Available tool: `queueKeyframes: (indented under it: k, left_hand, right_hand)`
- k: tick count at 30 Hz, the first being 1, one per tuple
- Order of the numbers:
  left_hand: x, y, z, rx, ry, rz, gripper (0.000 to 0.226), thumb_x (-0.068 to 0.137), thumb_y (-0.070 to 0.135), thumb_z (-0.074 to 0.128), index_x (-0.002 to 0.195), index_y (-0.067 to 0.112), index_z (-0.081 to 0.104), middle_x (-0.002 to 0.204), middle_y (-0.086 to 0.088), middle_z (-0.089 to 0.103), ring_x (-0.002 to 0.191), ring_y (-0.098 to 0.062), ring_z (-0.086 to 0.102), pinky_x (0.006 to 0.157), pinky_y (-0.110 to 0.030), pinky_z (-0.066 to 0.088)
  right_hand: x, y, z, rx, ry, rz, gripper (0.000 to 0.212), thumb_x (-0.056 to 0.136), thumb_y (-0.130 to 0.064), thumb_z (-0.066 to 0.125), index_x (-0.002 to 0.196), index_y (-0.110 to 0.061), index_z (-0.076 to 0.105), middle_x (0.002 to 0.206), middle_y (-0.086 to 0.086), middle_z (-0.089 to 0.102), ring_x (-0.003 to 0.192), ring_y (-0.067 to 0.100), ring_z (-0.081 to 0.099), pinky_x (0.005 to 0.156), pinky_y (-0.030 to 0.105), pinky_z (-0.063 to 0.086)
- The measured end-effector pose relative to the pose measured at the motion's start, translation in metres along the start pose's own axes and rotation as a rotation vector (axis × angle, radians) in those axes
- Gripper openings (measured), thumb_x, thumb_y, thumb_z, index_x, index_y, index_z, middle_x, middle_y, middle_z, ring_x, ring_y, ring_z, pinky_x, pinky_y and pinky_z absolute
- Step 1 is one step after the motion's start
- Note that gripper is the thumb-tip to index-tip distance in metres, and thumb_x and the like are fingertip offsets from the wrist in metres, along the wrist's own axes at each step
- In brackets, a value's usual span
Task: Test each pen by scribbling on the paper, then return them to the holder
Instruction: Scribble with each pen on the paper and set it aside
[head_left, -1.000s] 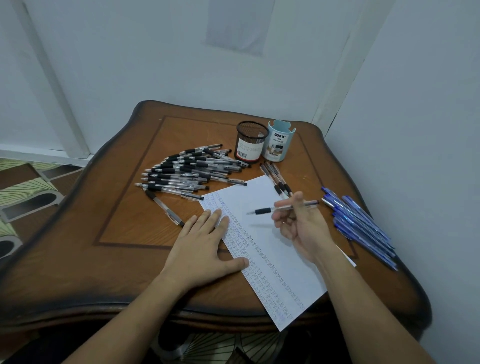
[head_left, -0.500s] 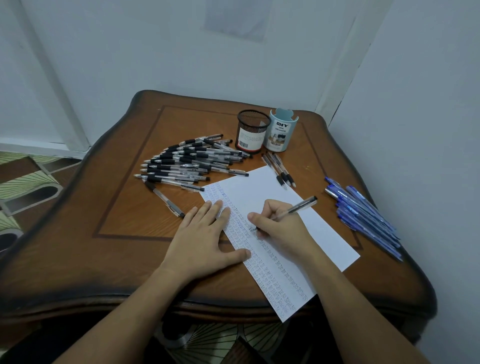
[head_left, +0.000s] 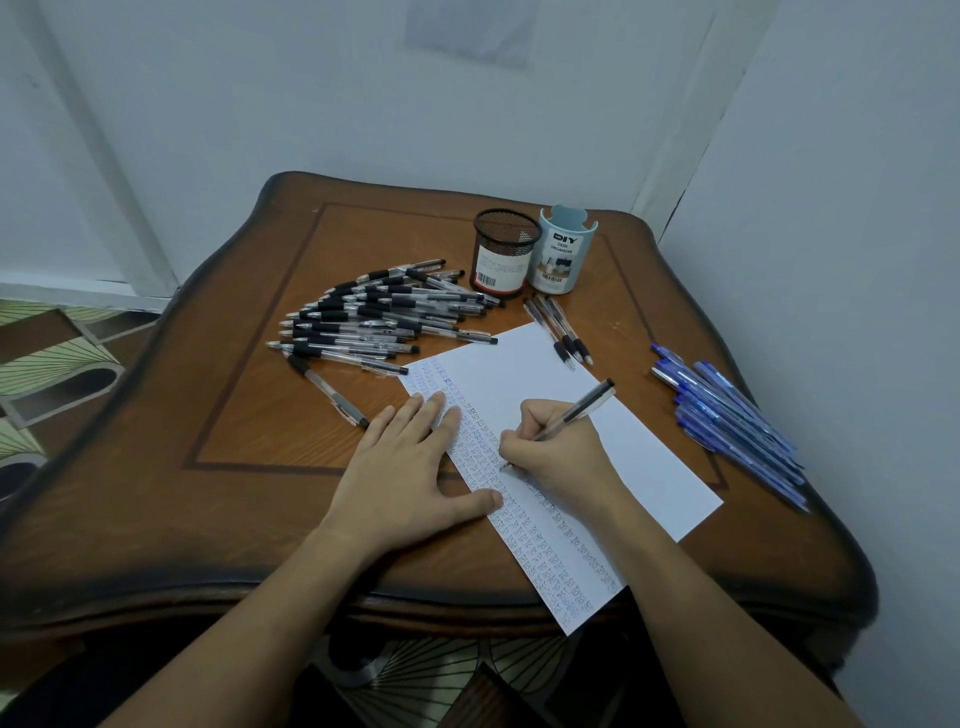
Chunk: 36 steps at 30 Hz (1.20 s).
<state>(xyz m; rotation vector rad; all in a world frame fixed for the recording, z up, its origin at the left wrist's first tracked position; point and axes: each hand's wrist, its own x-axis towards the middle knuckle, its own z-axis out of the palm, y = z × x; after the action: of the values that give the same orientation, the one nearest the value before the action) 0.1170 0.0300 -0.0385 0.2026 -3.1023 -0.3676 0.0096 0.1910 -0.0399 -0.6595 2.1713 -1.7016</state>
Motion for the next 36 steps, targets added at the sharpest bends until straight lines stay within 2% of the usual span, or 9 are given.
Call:
queueKeyframes:
  k: [4, 10, 13, 15, 19, 26, 30, 36]
  left_hand:
    - [-0.0006, 0.0007, -0.001, 0.016, -0.014, -0.002, 0.117, 0.06, 0.096, 0.004, 0.157, 0.03, 0.004, 0.164, 0.006, -0.007, 0.15, -0.012, -0.01, 0.121, -0.035, -0.009]
    - [-0.0018, 0.0023, -0.003, 0.017, -0.016, -0.013, 0.11, 0.067, 0.092, 0.016, 0.157, 0.029, 0.005, 0.164, 0.006, -0.007, 0.15, -0.012, -0.01, 0.119, -0.033, -0.01]
    - [-0.0015, 0.002, -0.0021, 0.013, -0.009, -0.009, 0.116, 0.061, 0.095, 0.007, 0.157, 0.029, 0.005, 0.164, 0.006, -0.007, 0.15, -0.012, -0.009, 0.119, -0.033, -0.011]
    - [-0.0007, 0.0014, -0.0014, 0.014, -0.007, -0.005, 0.121, 0.057, 0.097, 0.001, 0.157, 0.029, 0.005, 0.164, 0.006, -0.006, 0.15, -0.012, -0.009, 0.119, -0.033, -0.011]
    - [0.0, 0.0005, 0.0, 0.023, -0.002, -0.002, 0.115, 0.063, 0.095, 0.009, 0.157, 0.029, 0.006, 0.165, 0.005, -0.005, 0.151, -0.012, -0.008, 0.119, -0.033, -0.01]
    - [-0.0008, 0.0008, -0.0006, 0.027, -0.005, -0.003, 0.118, 0.059, 0.095, 0.003, 0.157, 0.03, 0.004, 0.164, 0.006, -0.006, 0.15, -0.012, -0.009, 0.119, -0.033, -0.01]
    - [-0.0006, 0.0013, -0.0012, 0.028, -0.011, -0.004, 0.117, 0.06, 0.096, 0.004, 0.157, 0.03, 0.003, 0.164, 0.006, -0.008, 0.15, -0.012, -0.01, 0.119, -0.033, -0.01]
    - [-0.0004, 0.0014, -0.0009, 0.027, -0.006, -0.006, 0.119, 0.058, 0.096, 0.001, 0.157, 0.03, 0.004, 0.164, 0.006, -0.007, 0.15, -0.012, -0.01, 0.119, -0.034, -0.01]
  right_hand:
    - [-0.001, -0.0008, 0.0013, 0.002, 0.006, -0.009, 0.041, 0.075, -0.003, 0.066, 0.054, -0.016, 0.033, 0.054, 0.005, 0.03, 0.051, 0.015, 0.036, 0.056, 0.035, 0.034]
    - [-0.0021, -0.0033, 0.0016, -0.015, 0.015, -0.011, 0.043, 0.077, 0.002, 0.064, 0.055, -0.015, 0.032, 0.056, 0.008, 0.03, 0.052, 0.018, 0.035, 0.055, 0.035, 0.032]
    - [-0.0008, -0.0023, -0.0001, -0.01, -0.001, -0.006, 0.04, 0.074, -0.003, 0.065, 0.054, -0.018, 0.034, 0.053, 0.004, 0.031, 0.052, 0.018, 0.04, 0.055, 0.036, 0.038]
    - [-0.001, -0.0025, 0.0001, 0.004, 0.003, -0.002, 0.041, 0.073, -0.006, 0.066, 0.052, -0.021, 0.034, 0.052, 0.002, 0.031, 0.053, 0.019, 0.04, 0.055, 0.036, 0.037]
    - [-0.0025, -0.0036, 0.0004, -0.049, 0.027, -0.022, 0.042, 0.079, 0.001, 0.066, 0.055, -0.015, 0.035, 0.053, 0.002, 0.032, 0.051, 0.015, 0.037, 0.054, 0.031, 0.034]
    - [-0.003, -0.0037, -0.0001, -0.075, 0.035, -0.026, 0.039, 0.08, 0.0, 0.067, 0.057, -0.007, 0.035, 0.054, 0.004, 0.036, 0.051, 0.013, 0.042, 0.055, 0.032, 0.038]
    - [-0.0014, -0.003, -0.0026, -0.077, 0.033, -0.027, 0.041, 0.078, -0.002, 0.067, 0.054, -0.015, 0.037, 0.053, 0.002, 0.037, 0.053, 0.016, 0.048, 0.056, 0.037, 0.043]
    - [-0.001, -0.0034, -0.0006, -0.068, 0.042, -0.031, 0.04, 0.076, -0.008, 0.066, 0.054, -0.02, 0.036, 0.053, 0.001, 0.034, 0.054, 0.019, 0.044, 0.057, 0.037, 0.04]
